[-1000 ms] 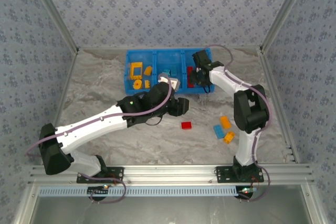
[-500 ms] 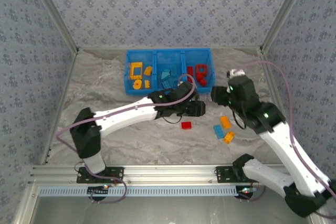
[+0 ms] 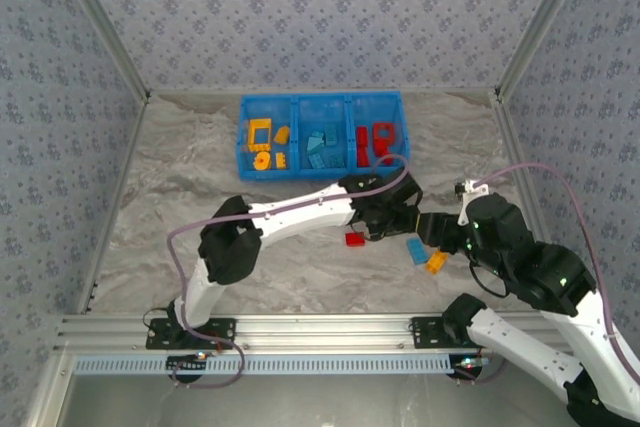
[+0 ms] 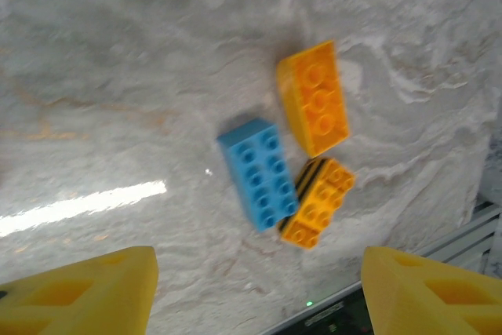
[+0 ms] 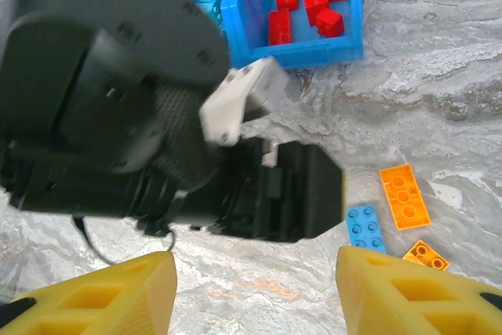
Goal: Sort the legos into containers by color
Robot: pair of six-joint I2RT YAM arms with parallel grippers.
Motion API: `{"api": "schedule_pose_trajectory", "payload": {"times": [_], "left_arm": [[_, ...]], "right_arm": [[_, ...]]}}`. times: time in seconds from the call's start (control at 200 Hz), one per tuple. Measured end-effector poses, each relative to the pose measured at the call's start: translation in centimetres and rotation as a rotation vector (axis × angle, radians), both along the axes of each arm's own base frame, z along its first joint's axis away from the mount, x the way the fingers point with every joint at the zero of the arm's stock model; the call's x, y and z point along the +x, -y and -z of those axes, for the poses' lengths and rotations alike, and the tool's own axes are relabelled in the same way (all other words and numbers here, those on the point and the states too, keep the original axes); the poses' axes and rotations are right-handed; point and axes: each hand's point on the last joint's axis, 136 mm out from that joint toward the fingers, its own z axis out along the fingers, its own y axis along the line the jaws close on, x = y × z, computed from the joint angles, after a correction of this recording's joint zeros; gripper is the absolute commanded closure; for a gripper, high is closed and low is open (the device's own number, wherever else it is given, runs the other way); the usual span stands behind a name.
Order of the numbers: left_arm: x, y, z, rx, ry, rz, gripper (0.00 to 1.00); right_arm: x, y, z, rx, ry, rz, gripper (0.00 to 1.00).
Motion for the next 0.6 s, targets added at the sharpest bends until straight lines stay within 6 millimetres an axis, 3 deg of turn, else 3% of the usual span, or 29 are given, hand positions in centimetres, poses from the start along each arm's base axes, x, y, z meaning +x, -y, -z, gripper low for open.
{"api": "schedule_pose_trajectory", "payload": {"times": [0.135,0.31,0.455,0.6], "left_arm": [[1.7,2.9,0.2,-0.018,0.003,-0.003,0.25],[3.5,5.4,3.9,0.029,-0.002,0.012,0.24],[4.0,5.0,7.0,0.09,-0.015,0.014,0.23],[4.3,5.0,7.7,0.102,-0.005,0.023,0.23]], "right_arm": [[-0.2,-0.1,-0.3,0.011,0.014,-0.013,0.4],[-0.3,0.0,-0.5,0.013,0.026,-0.02,0.4],[-0.4,0.0,-1.0,0.028,0.046,-0.019,0.4],[-0.4,0.0,-1.0,0.031,0.05,-0.019,0.4]]}}
